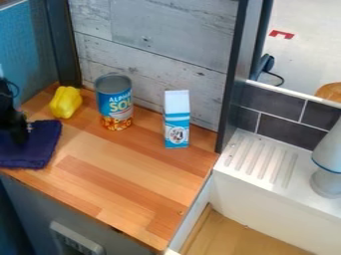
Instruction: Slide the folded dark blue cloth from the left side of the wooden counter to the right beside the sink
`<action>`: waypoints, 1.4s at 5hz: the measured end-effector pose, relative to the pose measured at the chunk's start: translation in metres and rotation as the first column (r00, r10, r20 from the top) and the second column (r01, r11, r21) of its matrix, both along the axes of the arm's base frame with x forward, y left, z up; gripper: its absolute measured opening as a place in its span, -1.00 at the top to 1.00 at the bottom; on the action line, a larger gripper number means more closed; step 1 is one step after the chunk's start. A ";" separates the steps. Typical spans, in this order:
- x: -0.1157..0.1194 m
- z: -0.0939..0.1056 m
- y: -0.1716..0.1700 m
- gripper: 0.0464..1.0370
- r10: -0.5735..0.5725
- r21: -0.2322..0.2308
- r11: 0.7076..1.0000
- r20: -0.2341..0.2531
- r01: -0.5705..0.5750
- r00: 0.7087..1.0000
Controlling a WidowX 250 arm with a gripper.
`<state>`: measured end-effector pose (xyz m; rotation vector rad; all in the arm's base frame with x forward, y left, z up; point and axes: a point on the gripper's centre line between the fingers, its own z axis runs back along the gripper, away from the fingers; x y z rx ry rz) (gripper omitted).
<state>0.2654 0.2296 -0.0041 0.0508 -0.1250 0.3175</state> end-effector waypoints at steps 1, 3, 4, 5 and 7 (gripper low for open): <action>0.003 -0.006 -0.003 -0.93 -0.013 0.010 1.000 -0.017 0.013 1.000; 0.017 -0.010 -0.034 -0.93 -0.073 0.005 0.997 -0.012 0.073 0.997; 0.024 -0.010 -0.076 -0.93 -0.167 -0.002 0.986 -0.018 0.167 0.986; 0.027 -0.009 -0.125 -0.93 -0.261 0.003 0.965 -0.016 0.261 0.965; 0.036 -0.011 -0.186 -0.93 -0.379 0.006 0.925 -0.025 0.379 0.925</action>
